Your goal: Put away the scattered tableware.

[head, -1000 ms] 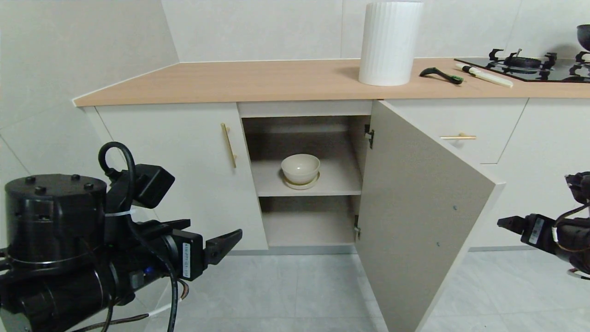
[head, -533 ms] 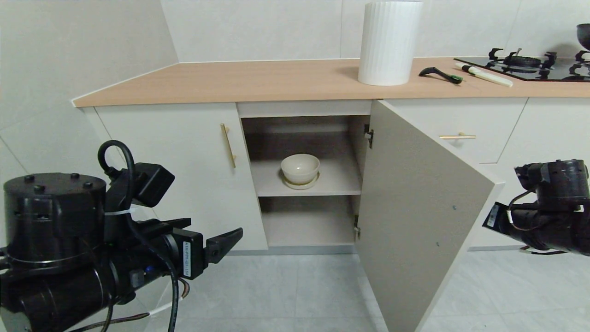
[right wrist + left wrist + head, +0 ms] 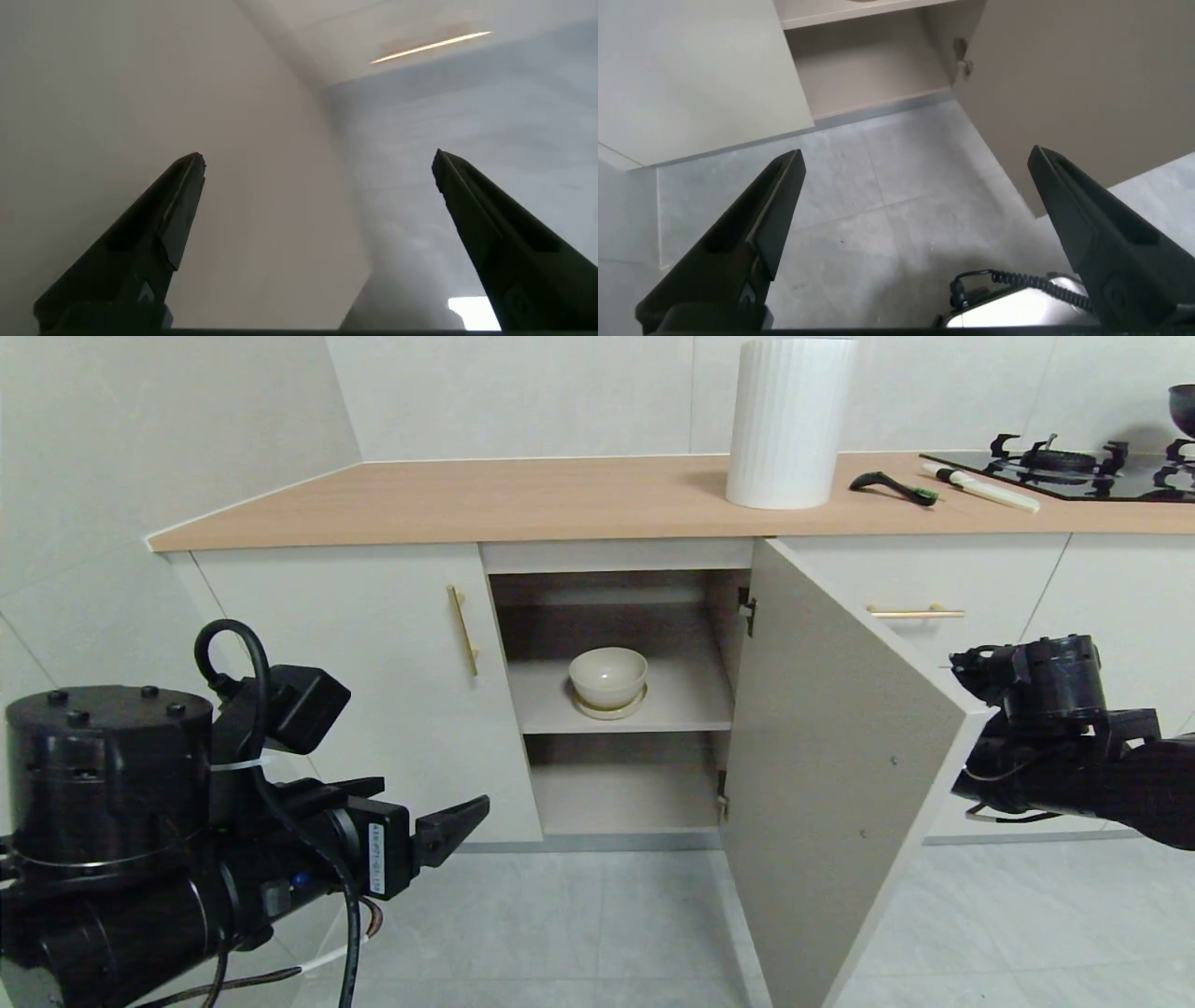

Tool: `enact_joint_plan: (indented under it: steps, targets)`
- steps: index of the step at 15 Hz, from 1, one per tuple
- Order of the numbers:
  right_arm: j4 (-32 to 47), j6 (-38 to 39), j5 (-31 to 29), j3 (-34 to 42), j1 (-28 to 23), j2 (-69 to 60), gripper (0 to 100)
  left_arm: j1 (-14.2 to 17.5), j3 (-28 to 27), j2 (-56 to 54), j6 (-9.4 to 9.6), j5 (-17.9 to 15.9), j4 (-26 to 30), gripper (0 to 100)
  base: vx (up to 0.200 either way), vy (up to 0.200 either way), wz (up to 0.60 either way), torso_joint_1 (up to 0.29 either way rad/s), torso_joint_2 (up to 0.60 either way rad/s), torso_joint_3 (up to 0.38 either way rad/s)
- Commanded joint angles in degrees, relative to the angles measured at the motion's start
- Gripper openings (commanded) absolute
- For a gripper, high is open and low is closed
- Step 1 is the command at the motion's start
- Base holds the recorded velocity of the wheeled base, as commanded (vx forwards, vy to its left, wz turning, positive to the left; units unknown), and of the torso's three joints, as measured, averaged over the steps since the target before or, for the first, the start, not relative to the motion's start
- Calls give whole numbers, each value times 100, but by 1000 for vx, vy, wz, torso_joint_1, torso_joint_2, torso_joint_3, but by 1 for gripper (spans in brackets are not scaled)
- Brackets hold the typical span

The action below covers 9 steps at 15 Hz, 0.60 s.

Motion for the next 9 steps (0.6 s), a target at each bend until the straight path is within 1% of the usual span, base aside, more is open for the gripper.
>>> enact_joint_plan:
  steps: [1, 3, 4, 7, 9]
  targets:
    - [355, 5, 51, -396, 481, 79, 100, 3, -17, 7, -2, 1, -3, 100, 0, 0, 0, 0, 0, 0]
    - [645, 23, 51, -871, 868, 342, 100, 3, -25, -1, -2, 10, -3, 100, 0, 0, 0, 0, 0, 0]
    - [662, 23, 51, -977, 973, 439, 100, 3, -34, -10, -2, 19, -3, 100, 0, 0, 0, 0, 0, 0]
    - [654, 137, -11, -1618, 1554, 1063, 100, 55, -105, -151, 16, 54, -99, 100, 0, 0, 0, 0, 0, 0]
    - [654, 339, -11, -2066, 1712, 1362, 100, 55, -122, -230, 25, 54, -99, 100, 0, 0, 0, 0, 0, 0]
